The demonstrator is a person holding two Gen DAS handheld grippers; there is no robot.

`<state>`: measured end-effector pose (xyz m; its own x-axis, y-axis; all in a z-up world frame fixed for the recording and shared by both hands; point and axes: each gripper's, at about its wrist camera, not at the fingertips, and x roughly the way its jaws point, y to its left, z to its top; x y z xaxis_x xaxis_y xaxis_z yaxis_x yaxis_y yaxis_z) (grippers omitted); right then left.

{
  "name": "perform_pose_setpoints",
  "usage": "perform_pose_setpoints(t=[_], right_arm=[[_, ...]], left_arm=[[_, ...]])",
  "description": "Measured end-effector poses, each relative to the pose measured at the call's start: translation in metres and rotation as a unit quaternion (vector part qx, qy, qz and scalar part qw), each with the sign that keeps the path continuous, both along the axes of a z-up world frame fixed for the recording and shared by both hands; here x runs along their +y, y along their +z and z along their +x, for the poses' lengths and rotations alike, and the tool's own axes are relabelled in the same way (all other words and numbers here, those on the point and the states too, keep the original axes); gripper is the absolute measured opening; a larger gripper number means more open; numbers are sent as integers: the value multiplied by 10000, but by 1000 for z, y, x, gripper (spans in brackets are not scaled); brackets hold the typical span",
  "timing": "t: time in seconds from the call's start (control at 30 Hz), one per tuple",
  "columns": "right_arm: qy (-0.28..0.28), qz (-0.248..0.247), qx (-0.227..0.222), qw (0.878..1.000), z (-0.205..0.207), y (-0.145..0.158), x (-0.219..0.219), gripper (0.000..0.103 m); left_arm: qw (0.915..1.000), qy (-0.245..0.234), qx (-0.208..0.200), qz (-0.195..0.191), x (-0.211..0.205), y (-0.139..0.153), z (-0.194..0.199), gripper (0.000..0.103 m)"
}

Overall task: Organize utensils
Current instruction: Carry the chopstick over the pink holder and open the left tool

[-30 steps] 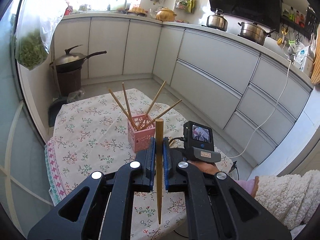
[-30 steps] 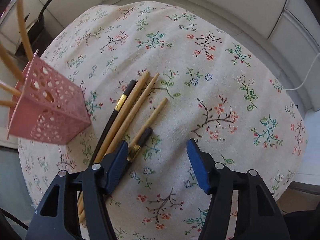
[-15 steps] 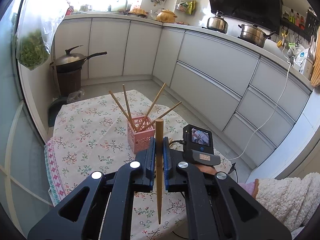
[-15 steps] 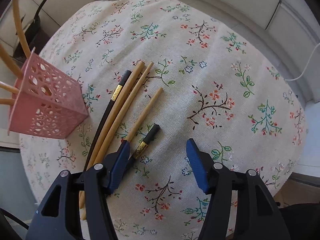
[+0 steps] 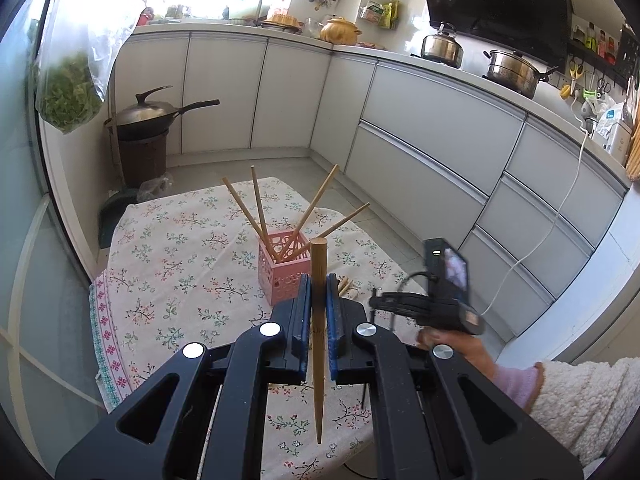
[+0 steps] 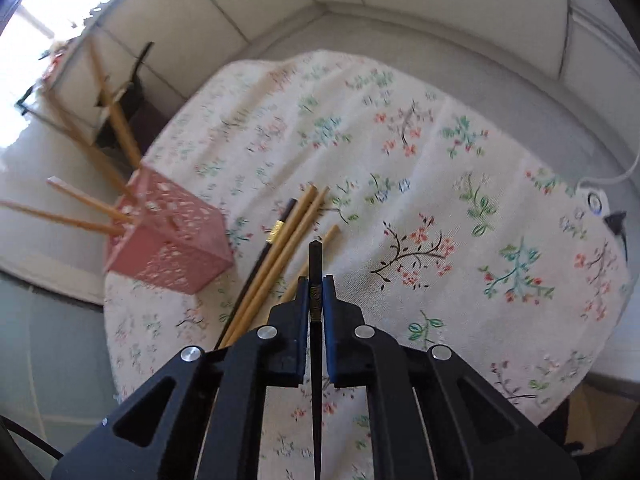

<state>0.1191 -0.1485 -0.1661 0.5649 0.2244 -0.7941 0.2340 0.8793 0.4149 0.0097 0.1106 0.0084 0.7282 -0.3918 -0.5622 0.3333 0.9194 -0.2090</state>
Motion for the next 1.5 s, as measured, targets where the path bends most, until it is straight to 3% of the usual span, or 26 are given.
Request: perform_pose_setpoints(t=[0.27, 0.43, 0.63, 0.83, 1.0, 1.23, 1.43, 1.5], right_arm=[[816, -317, -1160, 9894, -74, 77, 7, 7], [1100, -368, -1511, 9817, -95, 113, 7, 7], [1160, -235, -1930, 9740, -109, 159, -5, 7], [890, -132, -2492, 9643, -101, 195, -17, 7], [674, -169, -2910, 9542, -88, 218, -18, 7], [584, -274, -3249, 9435, -62, 234, -10, 7], [548, -313, -3385, 9389, -48, 234, 1, 7], [514, -307, -3415, 9380, -46, 232, 4, 7]], left_arm=[[9998, 129, 105, 63, -8, -6, 7, 7], [9994, 345, -10, 17, -12, 3, 10, 7], [9966, 700, -424, -121, -19, 28, 15, 7], [9874, 1270, -914, -254, -26, 57, 40, 7], [9739, 1751, -1411, -300, -36, 74, 70, 7], [9650, 2107, -1557, -87, -50, 55, 116, 6], [9658, 2143, -1460, -23, -51, 22, 141, 8], [9662, 2170, -1389, 2, -48, 11, 141, 13]])
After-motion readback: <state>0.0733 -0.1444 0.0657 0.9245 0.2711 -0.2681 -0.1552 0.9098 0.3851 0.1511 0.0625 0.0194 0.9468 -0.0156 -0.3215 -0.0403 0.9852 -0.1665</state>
